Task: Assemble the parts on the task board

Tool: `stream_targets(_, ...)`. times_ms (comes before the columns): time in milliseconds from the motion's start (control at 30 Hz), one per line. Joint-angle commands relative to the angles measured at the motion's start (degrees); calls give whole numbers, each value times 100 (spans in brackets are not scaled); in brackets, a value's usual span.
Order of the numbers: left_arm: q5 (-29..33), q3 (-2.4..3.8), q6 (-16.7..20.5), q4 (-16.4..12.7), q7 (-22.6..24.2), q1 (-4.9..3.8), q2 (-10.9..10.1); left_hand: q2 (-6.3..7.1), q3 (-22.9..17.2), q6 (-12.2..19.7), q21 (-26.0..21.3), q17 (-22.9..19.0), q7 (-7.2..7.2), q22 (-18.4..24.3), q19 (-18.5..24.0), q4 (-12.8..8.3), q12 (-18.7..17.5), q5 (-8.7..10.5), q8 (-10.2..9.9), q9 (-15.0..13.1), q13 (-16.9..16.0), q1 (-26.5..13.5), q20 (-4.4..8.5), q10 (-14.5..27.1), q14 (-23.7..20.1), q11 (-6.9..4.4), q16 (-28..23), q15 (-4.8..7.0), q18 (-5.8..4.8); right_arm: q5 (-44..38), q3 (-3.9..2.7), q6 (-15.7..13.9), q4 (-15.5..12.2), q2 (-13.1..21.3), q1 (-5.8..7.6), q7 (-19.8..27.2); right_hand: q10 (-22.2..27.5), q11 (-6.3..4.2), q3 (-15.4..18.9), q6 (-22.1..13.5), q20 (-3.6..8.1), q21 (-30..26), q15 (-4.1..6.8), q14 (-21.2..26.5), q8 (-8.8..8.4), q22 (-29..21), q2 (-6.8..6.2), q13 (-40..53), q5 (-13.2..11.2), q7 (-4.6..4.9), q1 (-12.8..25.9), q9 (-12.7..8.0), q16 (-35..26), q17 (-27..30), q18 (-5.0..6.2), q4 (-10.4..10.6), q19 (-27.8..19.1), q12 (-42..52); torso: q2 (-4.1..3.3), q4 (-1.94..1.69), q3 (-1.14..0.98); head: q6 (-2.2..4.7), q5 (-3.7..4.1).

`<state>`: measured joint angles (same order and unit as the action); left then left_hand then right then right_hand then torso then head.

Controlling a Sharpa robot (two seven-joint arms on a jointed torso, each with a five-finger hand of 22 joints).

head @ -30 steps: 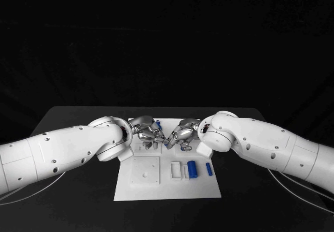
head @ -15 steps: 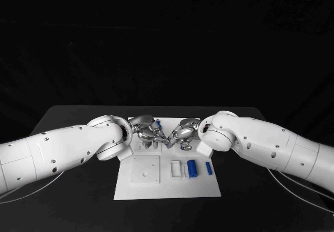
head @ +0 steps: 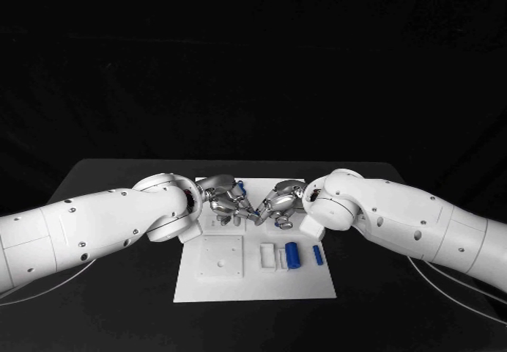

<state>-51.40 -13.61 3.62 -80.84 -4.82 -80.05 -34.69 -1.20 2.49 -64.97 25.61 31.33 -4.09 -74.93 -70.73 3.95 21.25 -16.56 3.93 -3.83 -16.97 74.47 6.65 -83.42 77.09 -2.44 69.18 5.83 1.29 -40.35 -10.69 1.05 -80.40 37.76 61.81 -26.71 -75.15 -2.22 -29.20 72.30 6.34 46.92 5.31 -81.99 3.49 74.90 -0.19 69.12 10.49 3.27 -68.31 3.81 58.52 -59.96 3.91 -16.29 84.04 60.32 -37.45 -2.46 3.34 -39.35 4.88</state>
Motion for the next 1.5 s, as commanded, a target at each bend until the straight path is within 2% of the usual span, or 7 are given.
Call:
stream_targets(33,-130,-16,-311,-65,2,24,36,-39,-24,12,-35,3,19,-112,-16,4,27,-14,-19,-11,-10,103,11,12,-5,19,14,-16,20,128,-28,-30,-30,-16,26,249,-52,-1,-32,32,44,-5,28,-24,16,560,-14,5,-29,0,34,9,-28,-4,-23,13,135,19,-1,-1,-4,-1,-6)
stream_targets(300,-278,-16,-351,-74,-88,25,28,-247,-304,-199,-18,7,65,-120,-17,-360,26,-168,-8,-33,-4,572,30,7,3,-1,22,2,18,152,-28,-21,-35,-6,22,272,-52,-1,-32,32,44,-5,28,-24,16,560,-14,5,-29,0,34,9,-28,-4,-23,13,135,19,0,2,-4,-11,-16)
stream_targets(500,-312,-16,-375,-78,-138,25,19,-256,-458,-248,35,14,75,-117,7,-579,-6,-164,-18,-49,25,447,34,-25,4,-10,25,6,22,167,-29,-15,-38,1,18,283,-52,-1,-32,32,44,-5,28,-24,16,560,-14,5,-29,0,34,9,-28,-4,-23,13,135,19,-1,1,-4,-23,-16)
stream_targets(1100,-260,-16,-428,-68,-328,25,31,22,-83,-318,-5,18,134,-107,-79,266,94,219,-23,-90,-60,-343,66,-142,99,-38,-5,36,-10,177,-29,-21,-50,-1,14,292,-52,1,-48,29,44,-9,27,-16,15,560,-20,19,-24,2,25,9,-39,-1,-20,13,129,24,-1,5,-6,-32,-39)
stream_targets(1200,-245,-16,-421,-62,-359,25,38,72,-43,-286,-8,21,115,-108,-92,359,99,580,-16,-91,-67,-450,58,-150,109,-25,-8,26,-3,186,-29,-13,-58,-2,13,297,-52,1,-48,29,44,-9,27,-16,15,560,-20,19,-24,2,25,9,-39,-1,-20,13,129,24,0,3,-6,-34,-41)
stream_targets(1367,-244,-16,-421,-51,-399,34,55,136,-132,-284,-21,32,112,-109,-104,292,101,721,-15,-114,-79,-359,55,-156,121,-27,-15,29,5,198,-29,3,-82,-3,11,315,-52,1,-48,29,44,-9,27,-16,15,560,-20,19,-24,2,25,9,-39,-1,-20,13,129,24,-4,7,-7,-40,-38)
stream_targets(1500,-268,-16,-407,-41,-425,52,68,-30,-275,-314,-23,39,126,-112,-107,-58,87,635,-17,-117,-77,75,69,-150,125,-41,-18,41,-4,208,-29,5,-91,-2,9,331,-51,1,-53,27,43,-20,26,-15,15,556,-22,21,-12,3,31,9,-47,3,-16,15,126,20,-1,6,-6,-42,-27)
